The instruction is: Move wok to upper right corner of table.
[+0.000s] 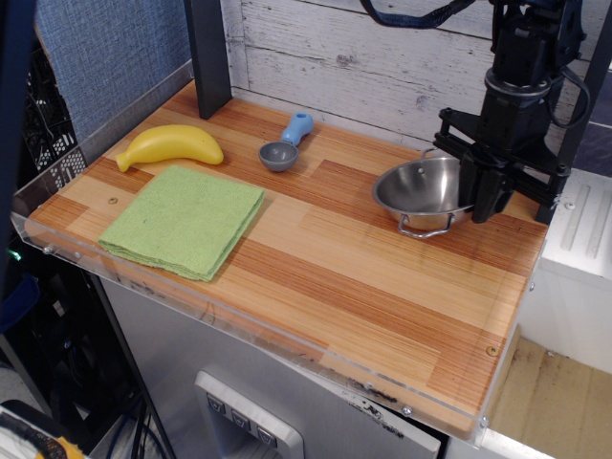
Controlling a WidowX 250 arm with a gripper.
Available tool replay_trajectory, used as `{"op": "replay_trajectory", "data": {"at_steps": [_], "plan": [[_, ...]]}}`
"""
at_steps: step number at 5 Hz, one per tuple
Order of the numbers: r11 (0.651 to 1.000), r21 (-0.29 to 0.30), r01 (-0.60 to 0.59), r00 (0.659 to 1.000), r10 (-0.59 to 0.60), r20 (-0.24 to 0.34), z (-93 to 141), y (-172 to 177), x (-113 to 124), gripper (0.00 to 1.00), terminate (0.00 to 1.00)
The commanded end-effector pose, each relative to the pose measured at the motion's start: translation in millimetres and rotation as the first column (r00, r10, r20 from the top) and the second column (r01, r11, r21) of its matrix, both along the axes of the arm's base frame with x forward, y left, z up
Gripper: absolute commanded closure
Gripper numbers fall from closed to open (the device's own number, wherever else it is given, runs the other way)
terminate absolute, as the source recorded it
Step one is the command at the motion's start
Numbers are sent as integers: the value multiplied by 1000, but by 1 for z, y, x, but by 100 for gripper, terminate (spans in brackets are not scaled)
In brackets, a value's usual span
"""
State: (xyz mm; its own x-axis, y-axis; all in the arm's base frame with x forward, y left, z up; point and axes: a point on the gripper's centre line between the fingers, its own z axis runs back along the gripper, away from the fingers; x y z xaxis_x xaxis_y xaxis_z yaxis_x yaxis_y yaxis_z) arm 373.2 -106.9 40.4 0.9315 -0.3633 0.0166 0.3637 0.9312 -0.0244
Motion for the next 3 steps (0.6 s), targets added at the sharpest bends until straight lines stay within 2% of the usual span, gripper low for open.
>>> {"op": "replay_trajectory", "data": {"at_steps": [1,2,3], "plan": [[999,-36,-5,995,8,98,40,3,-2,0,0],[998,-58,5,991,3,134,55,1,-5,0,0],[997,-80,2,983,13,183,89,13,-9,0,0]]}}
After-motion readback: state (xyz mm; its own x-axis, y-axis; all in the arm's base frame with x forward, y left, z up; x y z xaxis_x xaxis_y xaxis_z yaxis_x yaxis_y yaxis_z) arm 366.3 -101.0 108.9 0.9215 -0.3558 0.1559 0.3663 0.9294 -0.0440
